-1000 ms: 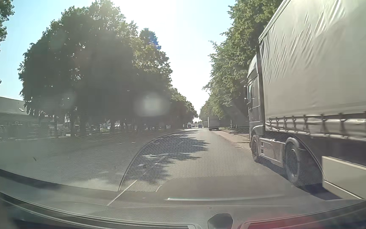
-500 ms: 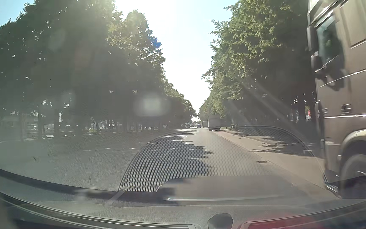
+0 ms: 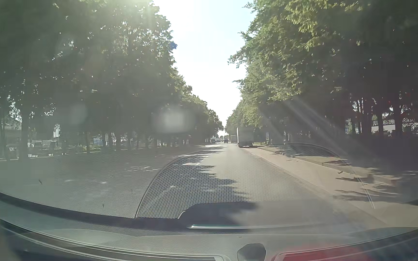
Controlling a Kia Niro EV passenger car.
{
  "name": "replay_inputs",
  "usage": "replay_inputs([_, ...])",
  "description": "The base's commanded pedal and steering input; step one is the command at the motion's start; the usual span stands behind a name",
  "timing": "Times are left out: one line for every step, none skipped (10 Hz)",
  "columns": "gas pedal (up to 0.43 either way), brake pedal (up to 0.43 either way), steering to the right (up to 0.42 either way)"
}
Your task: Follow the waypoints while adhering to traffic rules and regulations
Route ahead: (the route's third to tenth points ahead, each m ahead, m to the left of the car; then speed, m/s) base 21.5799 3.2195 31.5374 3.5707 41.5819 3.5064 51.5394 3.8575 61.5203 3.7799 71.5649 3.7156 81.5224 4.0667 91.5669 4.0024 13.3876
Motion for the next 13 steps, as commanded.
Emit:
replay_inputs([0.130, 0.006, 0.003])
replay_inputs([0.130, 0.006, 0.003])
replay_inputs([0.130, 0.006, 0.003])
replay_inputs([0.130, 0.006, 0.003])
replay_inputs([0.130, 0.006, 0.003])
replay_inputs([0.130, 0.006, 0.003])
replay_inputs([0.130, 0.006, 0.003])
replay_inputs([0.130, 0.006, 0.003])
replay_inputs([0.130, 0.006, 0.001])
replay_inputs([0.130, 0.006, -0.001])
replay_inputs([0.130, 0.006, -0.001])
replay_inputs([0.130, 0.006, -0.001])
replay_inputs([0.130, 0.006, -0.001])
